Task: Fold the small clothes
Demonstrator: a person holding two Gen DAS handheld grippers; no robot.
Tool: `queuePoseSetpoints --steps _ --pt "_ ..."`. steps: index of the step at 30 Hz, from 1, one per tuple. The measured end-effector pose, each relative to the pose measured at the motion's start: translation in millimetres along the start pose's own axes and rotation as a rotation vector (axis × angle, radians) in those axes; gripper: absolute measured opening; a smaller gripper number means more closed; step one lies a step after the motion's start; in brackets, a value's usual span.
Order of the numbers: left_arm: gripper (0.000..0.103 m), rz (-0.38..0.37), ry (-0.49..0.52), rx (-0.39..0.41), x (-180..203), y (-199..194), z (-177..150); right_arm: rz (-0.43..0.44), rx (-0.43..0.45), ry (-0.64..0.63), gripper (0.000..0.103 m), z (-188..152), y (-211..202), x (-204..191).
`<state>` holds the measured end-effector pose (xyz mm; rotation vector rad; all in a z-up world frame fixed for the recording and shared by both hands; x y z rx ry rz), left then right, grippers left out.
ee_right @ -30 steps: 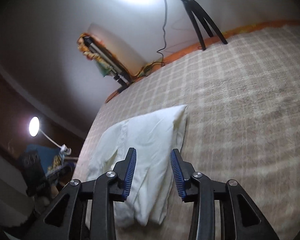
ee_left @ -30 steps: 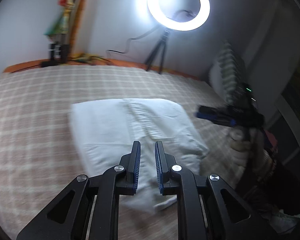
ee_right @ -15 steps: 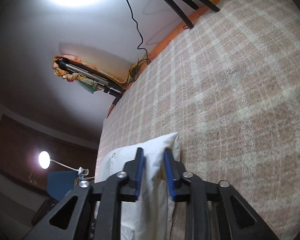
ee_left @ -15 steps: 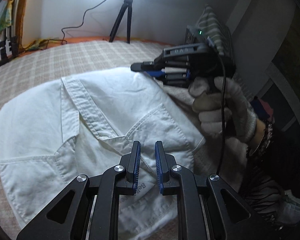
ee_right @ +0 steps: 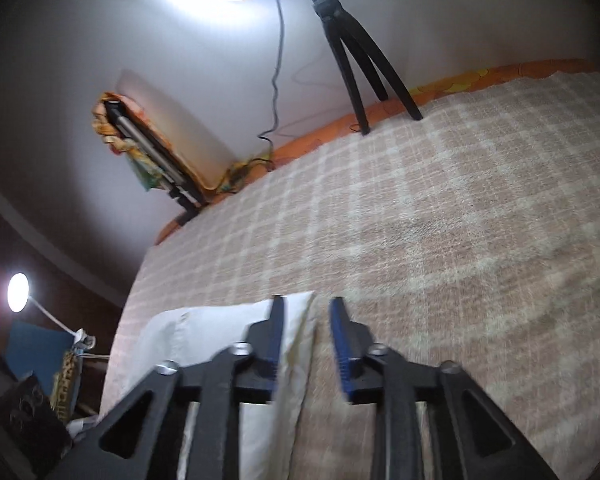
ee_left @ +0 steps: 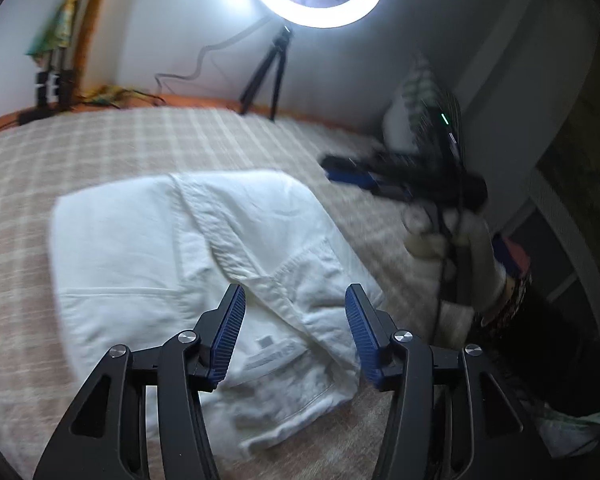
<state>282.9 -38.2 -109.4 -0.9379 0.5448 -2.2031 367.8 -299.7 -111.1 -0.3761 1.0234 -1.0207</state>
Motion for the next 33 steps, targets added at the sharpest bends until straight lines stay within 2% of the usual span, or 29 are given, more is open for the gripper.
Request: queuePoseSetpoints --steps 2,4,5,6,8,13,15,19,21,25,28,30,33 --pt "0.052 0.044 -0.038 0.035 -20.2 -16.4 3.9 0.028 -0.018 -0.014 0.043 -10.8 -8.9 -9.1" --pt "0.053 0.097 -0.119 0.056 -51.2 -31.1 4.1 0.066 -0.043 -0.007 0.055 -20.9 -11.9 -14.6" --pt "0.057 0.107 -0.164 0.055 -64.2 -34.9 2.2 0.078 -0.056 0.002 0.063 -26.0 -12.2 -15.9" --pt "0.061 0.113 -0.21 0.052 -77.3 -35.6 0.4 0.085 -0.069 0.014 0.067 -31.4 -11.5 -16.2" --pt "0.061 0.126 -0.347 0.061 -106.6 -39.0 -5.9 0.102 -0.103 0.045 0.068 -41.4 -9.6 -15.2" --pt "0.061 0.086 -0.551 0.045 -144.6 -29.8 -20.6 0.121 -0.156 0.08 0.07 -60.9 -4.8 -17.1" --pt "0.061 0.062 -0.595 0.031 -149.9 -23.3 -23.9 0.134 -0.188 0.096 0.07 -69.3 2.1 -18.4" --pt "0.061 0.039 -0.611 0.004 -149.9 -10.8 -24.8 0.138 -0.234 0.119 0.07 -82.8 11.7 -15.3" --pt "0.061 0.037 -0.601 0.017 -150.2 -8.6 -21.8 0.147 -0.245 0.131 0.07 -86.4 13.8 -13.8" --pt "0.061 -0.016 -0.623 0.039 -148.5 -10.1 -20.5 0.18 -0.257 0.148 0.068 -88.6 13.9 -10.9" --pt "0.058 -0.049 -0.633 0.045 -149.7 -6.8 -17.3 0.229 -0.282 0.184 0.056 -93.0 16.1 -7.1" --pt "0.043 -0.053 -0.639 0.033 -152.0 -4.6 -18.0 0.242 -0.288 0.184 0.048 -94.5 15.9 -5.6" --pt "0.027 -0.073 -0.66 0.019 -152.5 3.0 -20.6 0.272 -0.301 0.191 0.043 -96.0 18.5 -8.8"
Point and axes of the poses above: each gripper's, at about its wrist camera, not at the fingertips, and y roughly the way its jaws point, x to its right, z to its top, the point moved 8 cm from there along y, roughly the way its jaws point, and after that the axes turned 2 degrees about y, right-handed, at the moved point
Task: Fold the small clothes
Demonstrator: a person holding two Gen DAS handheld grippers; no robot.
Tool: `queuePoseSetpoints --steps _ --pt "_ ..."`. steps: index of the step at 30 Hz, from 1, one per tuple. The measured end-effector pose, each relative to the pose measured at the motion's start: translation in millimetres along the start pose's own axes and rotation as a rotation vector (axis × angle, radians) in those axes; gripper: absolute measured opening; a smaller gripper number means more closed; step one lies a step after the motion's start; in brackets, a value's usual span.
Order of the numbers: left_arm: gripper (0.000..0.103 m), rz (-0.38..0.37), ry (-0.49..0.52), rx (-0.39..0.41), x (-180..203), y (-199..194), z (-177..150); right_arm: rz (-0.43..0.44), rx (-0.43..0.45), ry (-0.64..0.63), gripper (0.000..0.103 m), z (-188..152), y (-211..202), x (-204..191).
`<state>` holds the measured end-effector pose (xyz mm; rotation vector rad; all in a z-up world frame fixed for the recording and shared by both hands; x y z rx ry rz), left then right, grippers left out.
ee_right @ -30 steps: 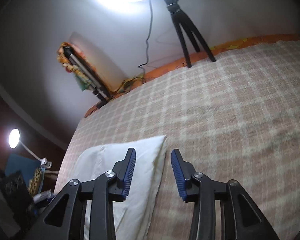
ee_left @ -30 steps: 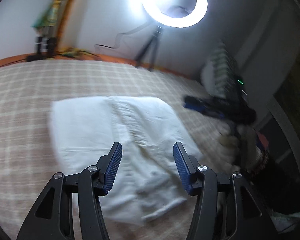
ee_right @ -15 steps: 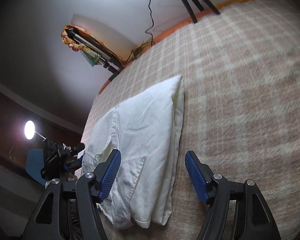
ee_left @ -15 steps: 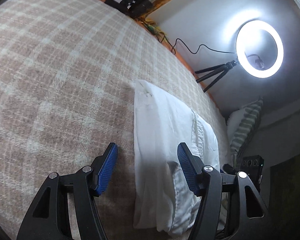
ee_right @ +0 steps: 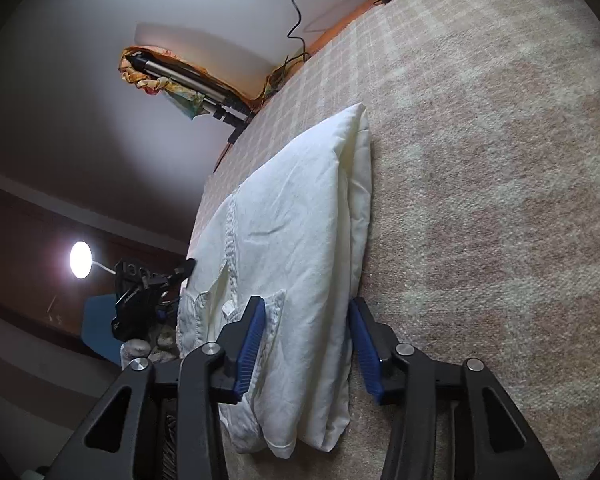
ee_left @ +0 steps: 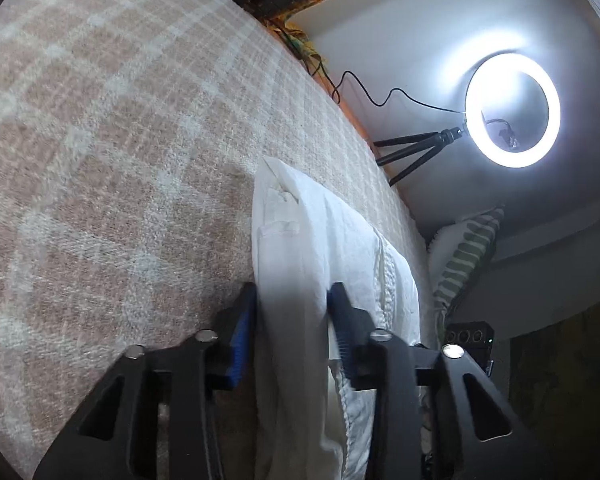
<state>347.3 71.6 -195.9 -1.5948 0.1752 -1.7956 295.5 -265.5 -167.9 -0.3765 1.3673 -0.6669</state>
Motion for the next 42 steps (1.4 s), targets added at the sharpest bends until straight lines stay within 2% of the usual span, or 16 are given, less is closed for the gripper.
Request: queuePoseSetpoints --steps 2,5,8,11,18,22,29,33,42 --pt "0.023 0.021 0.024 0.003 1.4 0.7 -0.5 -0.003 -0.002 0.002 0.039 -0.4 1.7 -0.4" --pt "0.017 0.095 0.124 0.019 11.6 1.0 -0.1 -0.027 0.004 0.003 0.023 -0.2 3.2 -1.8" --pt "0.014 0.174 0.241 0.044 25.8 1.2 -1.3 -0.097 0.018 -0.064 0.015 -0.2 1.1 -11.0" --pt "0.012 0.221 0.313 0.071 33.6 0.7 -2.6 -0.187 0.043 -0.165 0.012 -2.0 -0.3 -28.5" --pt "0.012 0.266 0.427 0.131 56.1 -12.3 -8.4 -0.322 0.093 -0.31 0.009 -4.4 -5.2 -60.2" --pt "0.011 0.261 0.46 0.145 69.8 -13.9 -10.9 -0.355 0.123 -0.365 0.009 -5.4 -14.7 -76.4" --pt "0.011 0.182 0.446 0.154 94.8 -9.6 -5.9 -0.388 0.188 -0.404 0.009 4.7 -49.0 -91.2" --pt "0.011 0.152 0.476 0.14 117.6 13.5 -2.0 -0.422 0.22 -0.407 0.009 14.0 -75.4 -86.3" --pt "0.011 0.097 0.569 0.11 182.7 84.7 -2.3 -0.581 0.282 -0.417 0.009 48.0 -141.1 -55.8"
Point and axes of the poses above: each gripper's, at about its wrist camera, not at the fingertips, and y roughly the way its jaws point, x to its right, z to its top, the point moved 8 cm from there along y, roughly the way its jaws point, and after that the axes turned 2 degrees about y, right-handed, at the moved point
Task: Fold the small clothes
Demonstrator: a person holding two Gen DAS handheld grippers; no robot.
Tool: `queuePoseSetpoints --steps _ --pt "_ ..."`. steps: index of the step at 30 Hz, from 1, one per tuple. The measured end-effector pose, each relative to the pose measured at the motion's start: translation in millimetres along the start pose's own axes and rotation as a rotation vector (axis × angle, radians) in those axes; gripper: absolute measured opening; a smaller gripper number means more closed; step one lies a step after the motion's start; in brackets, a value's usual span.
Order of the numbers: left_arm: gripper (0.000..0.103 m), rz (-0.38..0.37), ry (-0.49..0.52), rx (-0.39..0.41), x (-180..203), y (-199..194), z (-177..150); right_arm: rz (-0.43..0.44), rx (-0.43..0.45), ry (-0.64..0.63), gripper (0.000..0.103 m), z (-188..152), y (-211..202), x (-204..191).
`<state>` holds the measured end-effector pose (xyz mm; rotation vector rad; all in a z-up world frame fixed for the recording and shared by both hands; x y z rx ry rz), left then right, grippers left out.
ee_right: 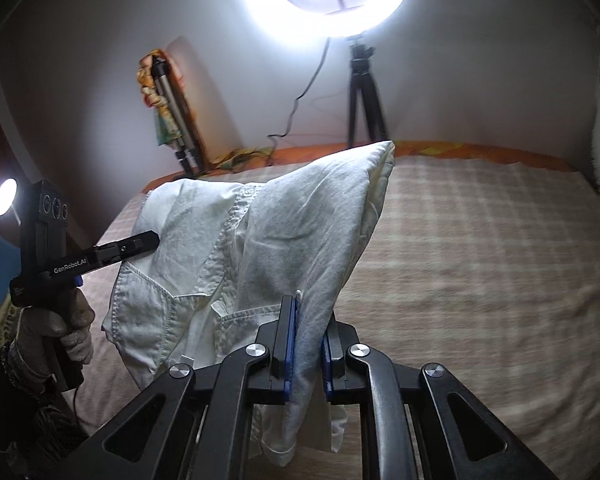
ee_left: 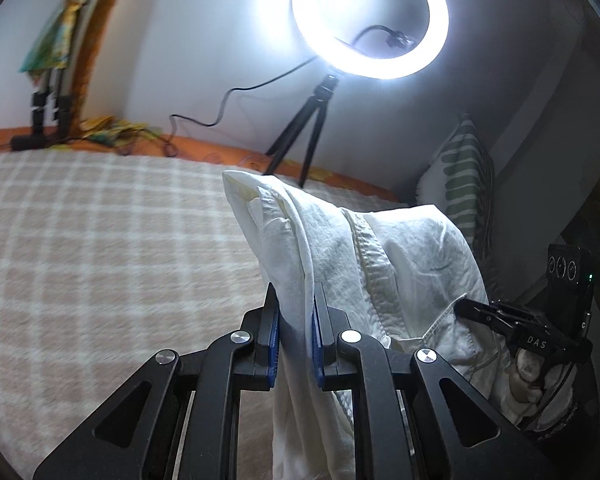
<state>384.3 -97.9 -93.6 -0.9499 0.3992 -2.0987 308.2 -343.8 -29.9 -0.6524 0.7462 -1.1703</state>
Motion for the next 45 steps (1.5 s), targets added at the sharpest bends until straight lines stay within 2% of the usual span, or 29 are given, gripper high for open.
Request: queuePoseSetpoints --steps 10,19,28,45 --pt "0.011 -0.017 0.106 -0.012 61.2 67.2 26.8 -0.166 0.027 -0.045 0.009 32.2 -16.3 66.9" --pt "0.011 -0.013 0.133 -0.023 89.9 124.7 38.4 -0.262 0.034 -0.021 0.009 54.1 -2.9 131.4" --pt "0.011 0.009 0.147 -0.032 98.9 159.8 44.7 -0.311 0.032 -0.019 0.009 58.5 4.5 141.2" --pt "0.012 0.098 0.236 -0.051 110.3 180.2 43.0 -0.385 -0.006 0.005 0.01 57.8 30.0 168.8"
Point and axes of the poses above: each gripper's, at about its wrist camera, not at the fingertips, and y roughly the way its jaws point, x to its right, z to its top, the point moved 8 cm from there along y, roughly the way its jaws point, and after that the axes turned 2 degrees about y, right-handed, at the moved point
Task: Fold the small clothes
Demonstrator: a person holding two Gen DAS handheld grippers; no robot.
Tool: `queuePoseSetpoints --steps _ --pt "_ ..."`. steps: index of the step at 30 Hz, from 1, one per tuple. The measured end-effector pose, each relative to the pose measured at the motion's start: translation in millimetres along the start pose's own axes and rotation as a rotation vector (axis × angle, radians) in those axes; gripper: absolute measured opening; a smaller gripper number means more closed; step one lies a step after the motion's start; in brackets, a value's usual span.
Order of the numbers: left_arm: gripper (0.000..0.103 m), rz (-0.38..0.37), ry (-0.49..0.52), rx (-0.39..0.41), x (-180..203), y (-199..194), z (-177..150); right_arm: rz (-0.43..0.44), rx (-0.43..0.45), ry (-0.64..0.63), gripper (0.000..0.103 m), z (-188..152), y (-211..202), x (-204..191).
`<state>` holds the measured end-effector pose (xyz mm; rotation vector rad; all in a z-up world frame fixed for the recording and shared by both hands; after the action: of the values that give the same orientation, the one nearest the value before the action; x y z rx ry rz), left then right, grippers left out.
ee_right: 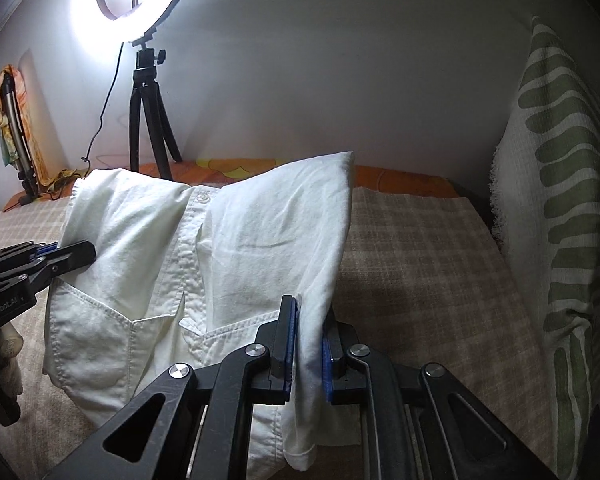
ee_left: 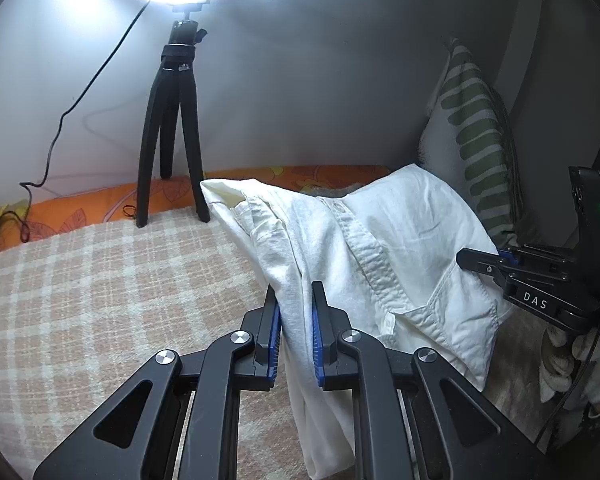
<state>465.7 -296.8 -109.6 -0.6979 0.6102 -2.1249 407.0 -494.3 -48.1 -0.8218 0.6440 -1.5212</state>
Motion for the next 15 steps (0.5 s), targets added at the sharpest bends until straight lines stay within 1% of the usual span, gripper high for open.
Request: queuePoseSetpoints --steps 2,3,5,6,7,8,9,11,12,13,14,15 --pt "0.015 0.01 0.01 -0.003 2.6 1.7 1.4 -0.013 -0.008 0.002 0.01 -1.1 2.5 1.9" --pt "0.019 0.023 0.019 -0.005 3.2 2.0 1.6 -0.018 -0.013 0.003 0.011 -1.3 3.5 3.1" --pt "0.021 0.041 0.039 -0.006 6.9 3.5 3.3 -0.041 -0.017 0.0 0.011 -1.6 4.4 5.9" --pt "0.025 0.048 0.046 -0.007 7.6 3.5 3.6 -0.06 -0.012 -0.003 0.013 -1.0 3.6 8.1" --pt "0.027 0.053 0.051 -0.008 8.1 2.9 4.2 -0.069 -0.007 -0.003 0.017 -0.2 2.5 9.8" --pt "0.036 0.057 0.051 -0.006 8.1 2.1 4.8 -0.063 0.002 -0.001 0.025 0.9 0.1 11.0" --pt "0.047 0.056 0.049 -0.001 7.8 0.3 5.3 -0.059 0.008 0.001 0.031 1.5 -2.7 11.5" --pt "0.055 0.054 0.052 0.02 7.0 -6.2 6.3 -0.065 0.023 0.003 0.036 2.8 -7.9 13.6" --pt "0.057 0.059 0.058 0.029 7.5 -8.8 7.5 -0.068 0.026 0.005 0.043 2.9 -9.6 14.1" --pt "0.06 0.063 0.066 0.033 8.6 -11.0 8.6 -0.068 0.032 0.009 0.049 2.9 -11.6 14.5" --pt "0.065 0.065 0.072 0.035 9.7 -12.9 9.0 -0.067 0.039 0.016 0.058 3.0 -13.8 15.0" --pt "0.068 0.068 0.078 0.038 10.7 -15.3 9.3 -0.063 0.046 0.024 0.064 3.2 -16.0 15.2"
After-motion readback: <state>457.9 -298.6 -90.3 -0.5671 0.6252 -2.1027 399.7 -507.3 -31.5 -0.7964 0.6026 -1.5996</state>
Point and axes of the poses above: each gripper's, at about its wrist camera, not at the fingertips, and y roughly the way its jaws point, x to its right, z to its top, the point moved 8 cm from there along y, roughly the way its jaws point, and after that the axes turned 2 degrees about y, right-handed, at the moved point
